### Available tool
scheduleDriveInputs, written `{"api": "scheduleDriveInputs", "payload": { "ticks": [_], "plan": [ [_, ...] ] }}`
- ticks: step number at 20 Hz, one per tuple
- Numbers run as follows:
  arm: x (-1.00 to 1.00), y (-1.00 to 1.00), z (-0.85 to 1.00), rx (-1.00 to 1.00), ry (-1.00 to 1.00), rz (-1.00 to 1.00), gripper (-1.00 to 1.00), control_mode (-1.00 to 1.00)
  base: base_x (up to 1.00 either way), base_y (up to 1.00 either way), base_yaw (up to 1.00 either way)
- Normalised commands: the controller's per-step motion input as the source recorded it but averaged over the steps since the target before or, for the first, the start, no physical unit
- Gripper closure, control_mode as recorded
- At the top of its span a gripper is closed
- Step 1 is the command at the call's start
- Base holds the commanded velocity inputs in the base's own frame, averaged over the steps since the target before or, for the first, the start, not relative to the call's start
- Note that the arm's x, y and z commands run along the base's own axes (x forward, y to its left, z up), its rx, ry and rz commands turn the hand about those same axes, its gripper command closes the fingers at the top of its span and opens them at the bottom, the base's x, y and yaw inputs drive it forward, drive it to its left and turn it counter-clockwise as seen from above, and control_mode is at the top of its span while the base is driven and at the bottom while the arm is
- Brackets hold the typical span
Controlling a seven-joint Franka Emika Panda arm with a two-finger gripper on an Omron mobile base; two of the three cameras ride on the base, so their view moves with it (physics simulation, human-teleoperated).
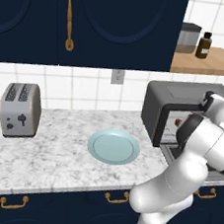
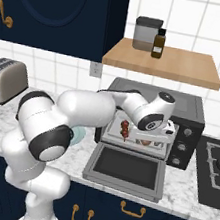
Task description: Pick up the kebab skewer and baguette bread, and place them inside the toaster oven. Close the toaster oven door and start by setting the timer.
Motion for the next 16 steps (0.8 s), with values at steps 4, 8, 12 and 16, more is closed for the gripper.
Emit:
{"api": "scheduleDriveInputs", "payload": {
  "ticks": [4, 8, 12, 16],
  "plan": [
    [-0.16, 0.0, 0.24, 0.0, -0.01, 0.0, -1.0, -1.0, 0.0, 0.0, 0.0],
    [-0.51, 0.03, 0.22, 0.0, -0.03, 0.0, -1.0, -1.0, 0.0, 0.0, 0.0],
    [-0.82, 0.03, 0.05, 0.0, -0.03, -0.12, -1.0, -1.0, 0.0, 0.0, 0.0],
    [-0.6, 0.0, 0.02, 0.0, -0.01, -0.16, -1.0, -1.0, 0.0, 0.0, 0.0]
  ]
}}
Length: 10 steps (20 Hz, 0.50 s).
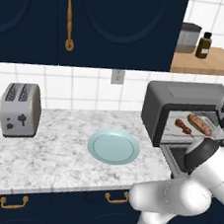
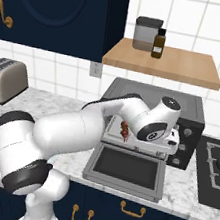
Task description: Pick up the kebab skewer and baguette bread, and place them inside the toaster oven. Close the toaster oven door and start by setting the timer.
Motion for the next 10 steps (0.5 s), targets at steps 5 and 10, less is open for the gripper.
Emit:
{"api": "scheduleDriveInputs", "payload": {
  "ticks": [5, 10],
  "plan": [
    [-0.08, 0.35, -0.43, 0.0, 0.0, -0.27, -1.0, -1.0, 0.0, 0.0, 0.0],
    [0.33, 0.02, -0.37, 0.01, 0.0, -0.2, -1.0, -1.0, 0.0, 0.0, 0.0]
  ]
}}
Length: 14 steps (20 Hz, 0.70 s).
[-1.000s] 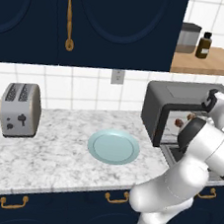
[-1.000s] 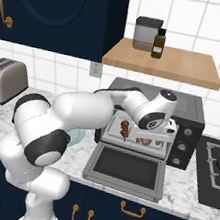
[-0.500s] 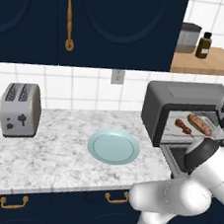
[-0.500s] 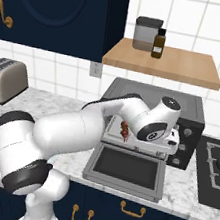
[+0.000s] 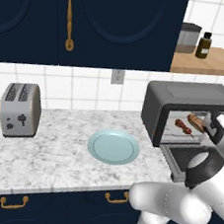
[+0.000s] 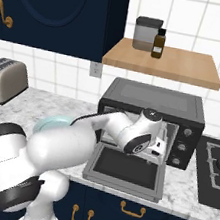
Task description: Pick up the kebab skewer and baguette bread, and place them inside the toaster oven. Close the toaster oven door and start by setting the timer.
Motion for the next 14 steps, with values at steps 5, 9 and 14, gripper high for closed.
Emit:
{"api": "scheduleDriveInputs", "payload": {
  "ticks": [5, 9, 14],
  "plan": [
    [0.31, 0.0, -0.27, 0.02, 0.0, -0.08, -1.0, -1.0, 0.0, 0.0, 0.0],
    [0.33, 0.0, -0.26, 0.04, 0.0, -0.09, -1.0, -1.0, 0.0, 0.0, 0.0],
    [0.56, -0.11, -0.2, 0.04, 0.0, -0.05, -1.0, -1.0, 0.0, 0.0, 0.0]
  ]
}}
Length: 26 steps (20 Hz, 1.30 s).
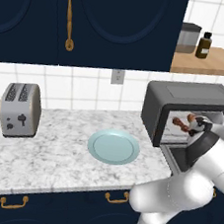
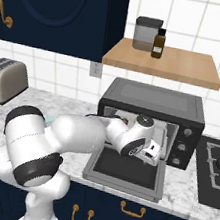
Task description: Pick up the kebab skewer and baguette bread, and place them inside the toaster oven. Close the toaster oven door and start by setting the timer.
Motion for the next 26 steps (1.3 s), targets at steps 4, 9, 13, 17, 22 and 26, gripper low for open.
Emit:
{"api": "scheduleDriveInputs", "payload": {
  "ticks": [4, 9, 13, 17, 22, 26],
  "plan": [
    [0.31, -0.07, -0.26, 0.03, 0.0, -0.04, -1.0, -1.0, 0.0, 0.0, 0.0],
    [0.3, -0.19, -0.09, 0.02, 0.0, -0.01, -1.0, -1.0, 0.0, 0.0, 0.0],
    [0.26, -0.23, 0.0, 0.02, 0.0, 0.0, -1.0, -1.0, 0.0, 0.0, 0.0],
    [0.08, -0.07, 0.0, 0.02, 0.0, -0.01, -1.0, -1.0, 0.0, 0.0, 0.0],
    [0.15, 0.0, 0.0, 0.0, 0.0, -0.05, -1.0, -1.0, 0.0, 0.0, 0.0],
    [0.36, 0.0, 0.0, 0.0, 0.0, -0.08, -1.0, -1.0, 0.0, 0.0, 0.0]
  ]
}}
